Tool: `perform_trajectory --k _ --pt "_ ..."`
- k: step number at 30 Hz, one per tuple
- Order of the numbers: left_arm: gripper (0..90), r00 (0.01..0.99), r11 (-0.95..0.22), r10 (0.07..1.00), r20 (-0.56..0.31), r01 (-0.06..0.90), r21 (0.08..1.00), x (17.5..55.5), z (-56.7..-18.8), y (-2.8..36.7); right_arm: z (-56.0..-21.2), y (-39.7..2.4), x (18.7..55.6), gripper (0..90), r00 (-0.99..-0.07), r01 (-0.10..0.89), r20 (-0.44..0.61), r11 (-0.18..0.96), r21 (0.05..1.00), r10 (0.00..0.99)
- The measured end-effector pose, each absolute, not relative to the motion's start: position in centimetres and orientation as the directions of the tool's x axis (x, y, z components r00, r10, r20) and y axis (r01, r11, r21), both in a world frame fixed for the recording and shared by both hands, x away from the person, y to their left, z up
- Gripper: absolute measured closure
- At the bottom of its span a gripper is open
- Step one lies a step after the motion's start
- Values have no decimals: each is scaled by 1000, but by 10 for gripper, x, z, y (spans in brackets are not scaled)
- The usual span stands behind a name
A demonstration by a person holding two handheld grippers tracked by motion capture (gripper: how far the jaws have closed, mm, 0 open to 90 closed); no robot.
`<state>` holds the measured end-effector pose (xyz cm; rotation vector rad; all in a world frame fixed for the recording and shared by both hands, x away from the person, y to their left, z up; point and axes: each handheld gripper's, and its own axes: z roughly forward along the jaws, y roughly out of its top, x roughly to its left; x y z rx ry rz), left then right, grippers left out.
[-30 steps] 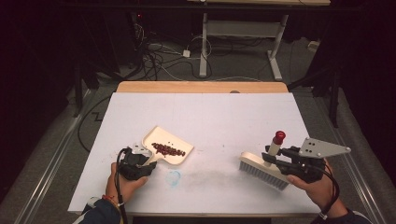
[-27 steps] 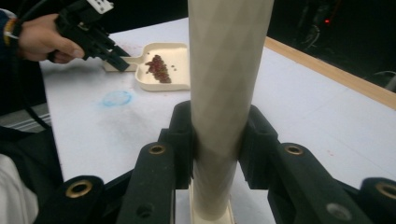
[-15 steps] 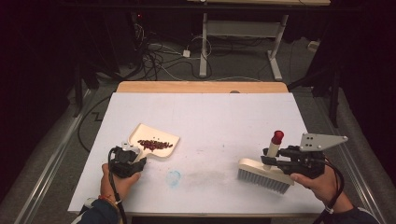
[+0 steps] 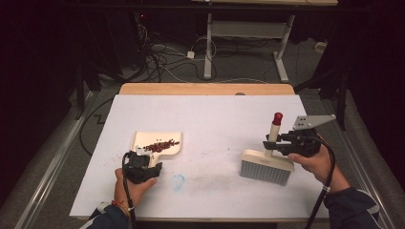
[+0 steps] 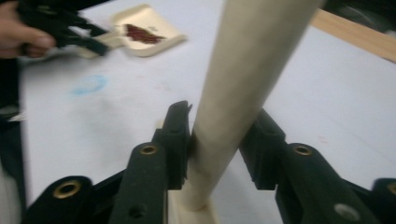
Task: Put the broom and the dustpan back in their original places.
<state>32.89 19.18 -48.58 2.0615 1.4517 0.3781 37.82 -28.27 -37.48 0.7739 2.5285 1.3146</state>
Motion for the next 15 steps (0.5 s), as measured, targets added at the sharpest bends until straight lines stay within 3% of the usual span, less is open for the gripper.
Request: perform_trajectory --k 5,7,15 --pt "403 428 -259 898 -100 699 667 326 -481 201 -381 -279 408 593 -776 443 62 472 762 627" --pt "388 470 -309 881 -43 643 701 323 -477 203 -385 -275 419 578 -755 469 62 472 746 652" --pt "284 556 -338 831 -12 523 783 307 -469 221 -406 -256 451 551 -655 550 11 467 693 755"
